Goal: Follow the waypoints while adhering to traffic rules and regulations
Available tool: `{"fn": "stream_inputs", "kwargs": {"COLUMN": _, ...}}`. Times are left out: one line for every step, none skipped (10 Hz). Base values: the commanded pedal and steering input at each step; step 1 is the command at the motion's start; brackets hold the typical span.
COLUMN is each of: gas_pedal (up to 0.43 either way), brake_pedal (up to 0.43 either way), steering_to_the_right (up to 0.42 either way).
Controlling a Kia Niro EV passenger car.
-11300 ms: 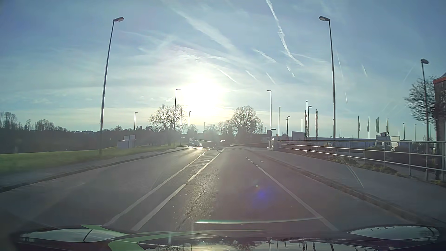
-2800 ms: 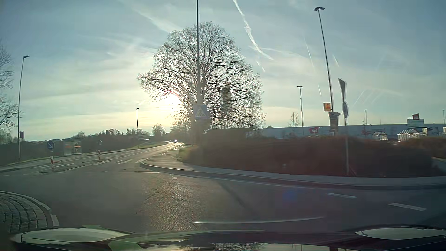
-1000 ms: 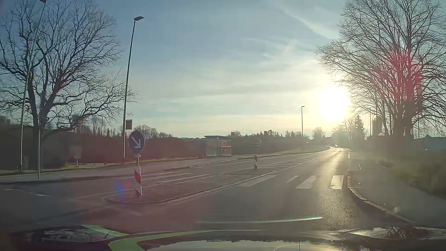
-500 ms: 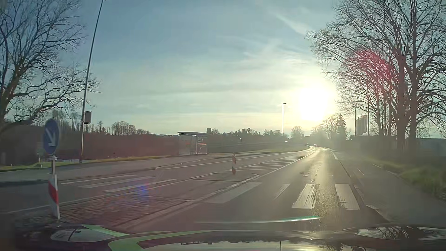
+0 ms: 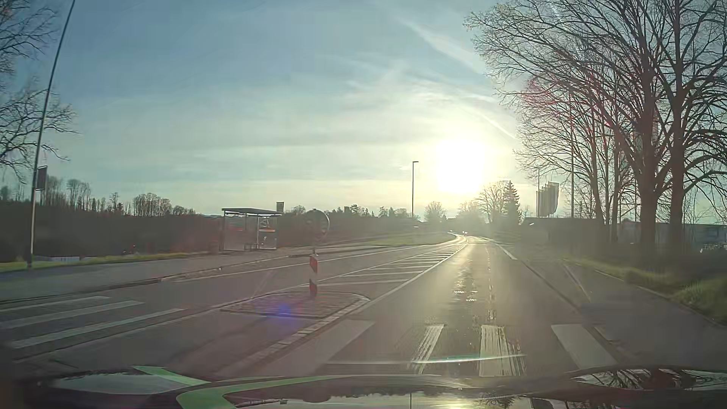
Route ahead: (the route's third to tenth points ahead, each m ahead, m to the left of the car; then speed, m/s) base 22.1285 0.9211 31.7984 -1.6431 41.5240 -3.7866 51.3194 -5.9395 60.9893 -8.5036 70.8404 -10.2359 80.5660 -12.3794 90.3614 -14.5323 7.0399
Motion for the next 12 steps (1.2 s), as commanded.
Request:
{"fn": "stream_inputs", "kwargs": {"gas_pedal": 0.35, "brake_pedal": 0.0, "steering_to_the_right": 0.155}}
{"fn": "stream_inputs", "kwargs": {"gas_pedal": 0.37, "brake_pedal": 0.0, "steering_to_the_right": 0.154}}
{"fn": "stream_inputs", "kwargs": {"gas_pedal": 0.37, "brake_pedal": 0.0, "steering_to_the_right": 0.148}}
{"fn": "stream_inputs", "kwargs": {"gas_pedal": 0.37, "brake_pedal": 0.0, "steering_to_the_right": 0.14}}
{"fn": "stream_inputs", "kwargs": {"gas_pedal": 0.37, "brake_pedal": 0.0, "steering_to_the_right": 0.128}}
{"fn": "stream_inputs", "kwargs": {"gas_pedal": 0.37, "brake_pedal": 0.0, "steering_to_the_right": 0.109}}
{"fn": "stream_inputs", "kwargs": {"gas_pedal": 0.37, "brake_pedal": 0.0, "steering_to_the_right": 0.089}}
{"fn": "stream_inputs", "kwargs": {"gas_pedal": 0.37, "brake_pedal": 0.0, "steering_to_the_right": 0.064}}
{"fn": "stream_inputs", "kwargs": {"gas_pedal": 0.37, "brake_pedal": 0.0, "steering_to_the_right": 0.047}}
{"fn": "stream_inputs", "kwargs": {"gas_pedal": 0.37, "brake_pedal": 0.0, "steering_to_the_right": 0.03}}
{"fn": "stream_inputs", "kwargs": {"gas_pedal": 0.37, "brake_pedal": 0.0, "steering_to_the_right": 0.021}}
{"fn": "stream_inputs", "kwargs": {"gas_pedal": 0.37, "brake_pedal": 0.0, "steering_to_the_right": 0.019}}
